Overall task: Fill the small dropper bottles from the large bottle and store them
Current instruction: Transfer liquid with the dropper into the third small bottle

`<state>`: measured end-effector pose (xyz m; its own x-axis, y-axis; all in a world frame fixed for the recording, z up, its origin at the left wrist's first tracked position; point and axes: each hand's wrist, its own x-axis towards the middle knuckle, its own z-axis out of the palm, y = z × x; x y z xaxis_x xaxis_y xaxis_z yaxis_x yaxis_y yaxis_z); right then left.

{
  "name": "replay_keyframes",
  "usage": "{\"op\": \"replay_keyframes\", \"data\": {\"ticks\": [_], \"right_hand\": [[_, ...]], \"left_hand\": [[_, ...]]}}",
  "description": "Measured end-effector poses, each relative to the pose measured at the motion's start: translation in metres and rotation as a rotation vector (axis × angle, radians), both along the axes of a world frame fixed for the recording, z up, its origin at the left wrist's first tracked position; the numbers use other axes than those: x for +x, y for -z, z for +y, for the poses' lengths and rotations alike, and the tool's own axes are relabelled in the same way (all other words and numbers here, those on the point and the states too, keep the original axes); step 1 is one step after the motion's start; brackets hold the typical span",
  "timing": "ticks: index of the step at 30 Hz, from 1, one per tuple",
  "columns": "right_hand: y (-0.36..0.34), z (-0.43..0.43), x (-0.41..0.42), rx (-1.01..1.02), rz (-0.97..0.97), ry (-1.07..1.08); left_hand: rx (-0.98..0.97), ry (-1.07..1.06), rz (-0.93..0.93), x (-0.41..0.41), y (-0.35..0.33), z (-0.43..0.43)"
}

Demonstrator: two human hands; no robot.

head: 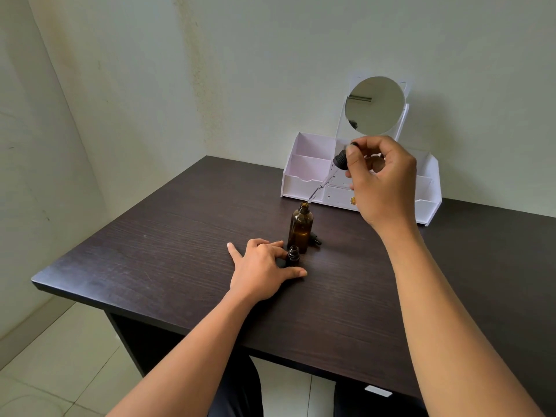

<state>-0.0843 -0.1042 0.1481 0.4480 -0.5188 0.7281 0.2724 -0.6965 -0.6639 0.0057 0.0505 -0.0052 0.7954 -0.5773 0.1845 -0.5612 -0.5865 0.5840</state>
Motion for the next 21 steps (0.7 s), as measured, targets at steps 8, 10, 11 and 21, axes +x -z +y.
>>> {"op": "replay_keyframes", "data": {"ticks": [8, 10, 11, 21], "right_hand": [[0.033, 0.02, -0.018, 0.144, 0.037, -0.087], [0.043, 0.024, -0.018, 0.166, 0.05, -0.095], [0.047, 0.026, -0.018, 0.168, 0.056, -0.096], [0.063, 0.037, -0.013, 0.168, 0.077, -0.125]], "left_hand": [[0.006, -0.007, -0.006, -0.001, 0.001, -0.001], [0.012, -0.005, -0.009, -0.001, 0.001, 0.0], [0.013, -0.006, -0.011, -0.001, 0.001, 0.0], [0.028, -0.004, -0.024, -0.001, 0.001, 0.0]]}}
